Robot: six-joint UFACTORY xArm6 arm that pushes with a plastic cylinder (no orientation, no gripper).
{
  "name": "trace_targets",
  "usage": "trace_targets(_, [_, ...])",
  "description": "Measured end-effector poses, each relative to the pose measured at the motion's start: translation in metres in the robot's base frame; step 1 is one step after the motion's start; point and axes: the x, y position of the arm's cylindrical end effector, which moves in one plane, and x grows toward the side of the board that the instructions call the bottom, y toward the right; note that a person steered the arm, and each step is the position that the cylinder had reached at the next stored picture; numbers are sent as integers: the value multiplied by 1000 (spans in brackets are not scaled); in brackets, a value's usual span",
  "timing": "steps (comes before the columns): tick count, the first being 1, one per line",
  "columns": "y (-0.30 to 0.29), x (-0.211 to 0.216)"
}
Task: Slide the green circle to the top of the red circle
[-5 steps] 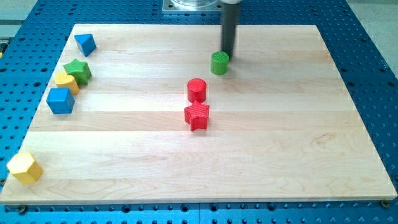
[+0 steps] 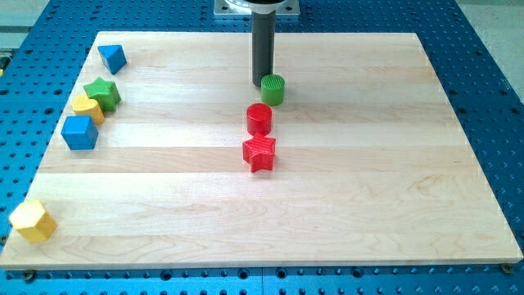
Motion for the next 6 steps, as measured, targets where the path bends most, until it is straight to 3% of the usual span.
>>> trace_targets(1, [-31, 5])
trace_targets(2, [34, -42])
trace_targets(3, [54, -8])
trace_targets(5, [34, 13])
trace_targets(6, [7, -17])
